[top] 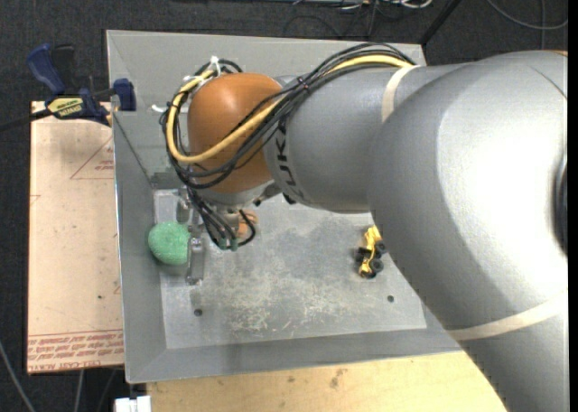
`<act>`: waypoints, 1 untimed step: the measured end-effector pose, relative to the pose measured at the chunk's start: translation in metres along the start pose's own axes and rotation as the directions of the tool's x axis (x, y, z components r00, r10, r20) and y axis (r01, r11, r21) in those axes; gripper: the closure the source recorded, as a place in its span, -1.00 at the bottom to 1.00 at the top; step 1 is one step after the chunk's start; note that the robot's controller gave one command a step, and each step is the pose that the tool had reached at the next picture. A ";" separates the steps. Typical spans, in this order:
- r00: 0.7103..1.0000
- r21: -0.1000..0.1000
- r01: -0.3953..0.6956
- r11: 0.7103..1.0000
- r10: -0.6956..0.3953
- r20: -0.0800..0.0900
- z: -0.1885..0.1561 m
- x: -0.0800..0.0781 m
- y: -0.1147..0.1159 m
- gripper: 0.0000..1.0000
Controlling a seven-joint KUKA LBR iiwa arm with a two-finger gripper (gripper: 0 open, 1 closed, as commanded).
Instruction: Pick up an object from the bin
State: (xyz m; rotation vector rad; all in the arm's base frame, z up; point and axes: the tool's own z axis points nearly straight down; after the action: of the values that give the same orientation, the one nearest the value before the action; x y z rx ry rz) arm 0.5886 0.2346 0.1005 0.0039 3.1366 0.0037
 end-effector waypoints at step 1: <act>0.998 0.002 -0.055 0.998 0.055 -0.004 0.031 0.002 0.005 1.00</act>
Offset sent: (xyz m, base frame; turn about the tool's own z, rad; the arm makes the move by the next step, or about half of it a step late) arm 0.0000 0.0000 0.0000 0.0000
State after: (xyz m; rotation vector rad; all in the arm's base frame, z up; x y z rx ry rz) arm 0.5872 0.2400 0.0698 0.0904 3.1397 0.0017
